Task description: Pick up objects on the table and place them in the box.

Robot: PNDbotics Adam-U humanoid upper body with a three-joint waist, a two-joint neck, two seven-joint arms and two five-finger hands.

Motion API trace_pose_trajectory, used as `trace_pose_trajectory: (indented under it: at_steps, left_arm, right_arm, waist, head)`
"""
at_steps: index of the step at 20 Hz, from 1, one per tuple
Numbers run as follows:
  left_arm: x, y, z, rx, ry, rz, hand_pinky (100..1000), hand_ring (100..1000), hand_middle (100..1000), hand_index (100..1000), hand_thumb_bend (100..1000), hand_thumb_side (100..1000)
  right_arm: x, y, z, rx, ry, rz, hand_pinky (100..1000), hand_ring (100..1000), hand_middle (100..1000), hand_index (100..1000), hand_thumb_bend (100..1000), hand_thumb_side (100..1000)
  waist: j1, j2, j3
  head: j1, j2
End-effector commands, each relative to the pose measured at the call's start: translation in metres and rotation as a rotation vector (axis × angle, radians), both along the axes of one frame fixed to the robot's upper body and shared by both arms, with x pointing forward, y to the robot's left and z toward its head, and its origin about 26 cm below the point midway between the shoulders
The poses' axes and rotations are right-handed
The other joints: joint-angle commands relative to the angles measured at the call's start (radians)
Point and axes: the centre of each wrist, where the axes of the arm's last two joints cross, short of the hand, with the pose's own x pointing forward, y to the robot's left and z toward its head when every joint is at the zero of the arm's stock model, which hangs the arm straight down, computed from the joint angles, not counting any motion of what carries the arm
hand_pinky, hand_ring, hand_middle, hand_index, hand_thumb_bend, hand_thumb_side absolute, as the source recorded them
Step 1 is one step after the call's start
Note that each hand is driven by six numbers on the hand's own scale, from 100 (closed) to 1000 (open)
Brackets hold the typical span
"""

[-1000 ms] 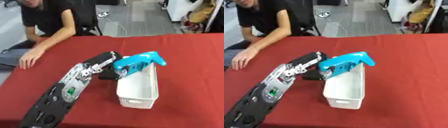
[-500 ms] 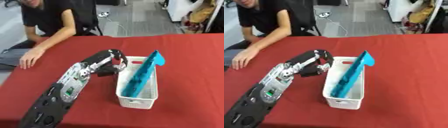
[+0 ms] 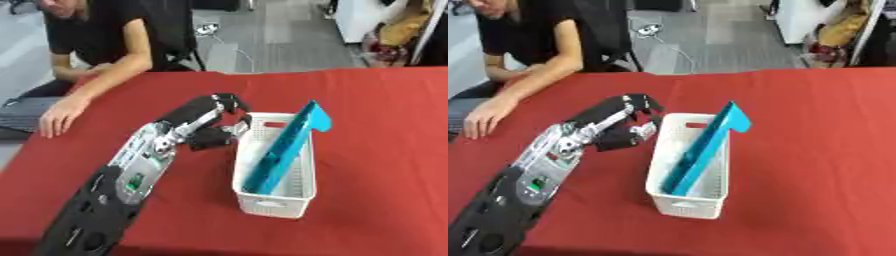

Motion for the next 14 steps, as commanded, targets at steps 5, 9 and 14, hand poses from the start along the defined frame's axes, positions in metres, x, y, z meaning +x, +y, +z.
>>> trace_pose_trajectory:
  at_steps: [5, 9, 14]
  left_arm:
    - [0.001, 0.004, 0.012, -0.002, -0.051, 0.020, 708, 766, 863, 903, 124, 1000]
    - [-0.003, 0.001, 0.018, -0.139, -0.128, -0.018, 733, 800, 916, 946, 100, 1000]
    - [-0.005, 0.006, 0.024, -0.364, -0.276, -0.008, 695, 793, 911, 943, 100, 944]
  right_arm:
    - [-0.003, -0.002, 0.008, -0.019, -0.028, -0.002, 816, 881, 864, 998, 100, 917]
    - [-0.003, -0.002, 0.008, -0.019, -0.028, -0.003, 816, 881, 864, 998, 100, 916]
    - [-0.003, -0.002, 0.008, -0.020, -0.028, -0.005, 816, 881, 864, 999, 100, 916]
  waist:
    - [-0.006, -0.008, 0.003]
    - [-0.007, -0.007, 0.004]
    - [-0.007, -0.007, 0.007]
  head:
    - [0.004, -0.002]
    - [0.004, -0.002]
    - [0.003, -0.002]
